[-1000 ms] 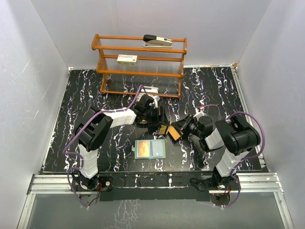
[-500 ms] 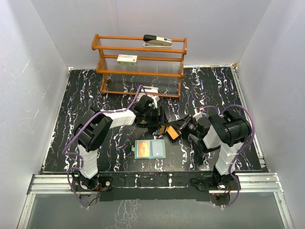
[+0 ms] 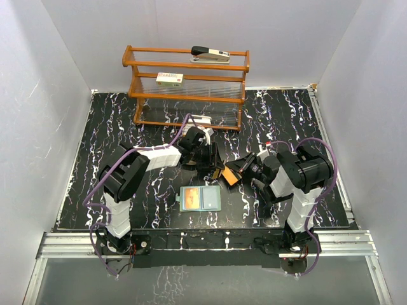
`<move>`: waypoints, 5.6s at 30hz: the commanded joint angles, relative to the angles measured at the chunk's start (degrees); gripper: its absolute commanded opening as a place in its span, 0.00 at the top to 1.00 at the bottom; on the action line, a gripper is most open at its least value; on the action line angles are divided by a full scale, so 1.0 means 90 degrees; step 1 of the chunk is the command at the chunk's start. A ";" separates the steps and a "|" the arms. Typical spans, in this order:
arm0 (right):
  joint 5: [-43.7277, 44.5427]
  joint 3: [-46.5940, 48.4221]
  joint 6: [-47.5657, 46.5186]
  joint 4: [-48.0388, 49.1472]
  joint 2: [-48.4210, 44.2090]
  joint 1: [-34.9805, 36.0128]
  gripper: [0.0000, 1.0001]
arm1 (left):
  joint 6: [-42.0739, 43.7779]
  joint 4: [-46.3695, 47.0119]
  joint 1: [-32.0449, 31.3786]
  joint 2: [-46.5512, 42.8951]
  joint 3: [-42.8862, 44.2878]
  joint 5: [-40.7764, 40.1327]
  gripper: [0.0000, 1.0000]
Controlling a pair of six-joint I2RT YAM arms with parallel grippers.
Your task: Put the credit cards into the card holder
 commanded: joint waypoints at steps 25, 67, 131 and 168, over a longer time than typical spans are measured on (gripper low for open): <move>-0.0166 0.0500 -0.0230 0.0005 -0.0124 0.0037 1.00 | 0.1042 -0.2115 -0.0061 -0.0218 0.0772 -0.0939 0.99; -0.0077 0.0925 -0.0526 -0.0524 0.0450 0.0095 1.00 | 0.1371 -0.3240 -0.0061 -0.0680 0.1598 -0.1782 1.00; -0.0726 0.1620 -0.3609 -0.7829 -0.3885 0.0407 1.00 | -0.1033 -0.1395 -0.0013 -0.5089 -0.3056 -0.0917 1.00; -0.0707 0.0765 -0.2948 -0.6407 -0.3055 0.1198 1.00 | -0.1686 0.0664 -0.0022 -0.4405 -0.4362 -0.0576 1.00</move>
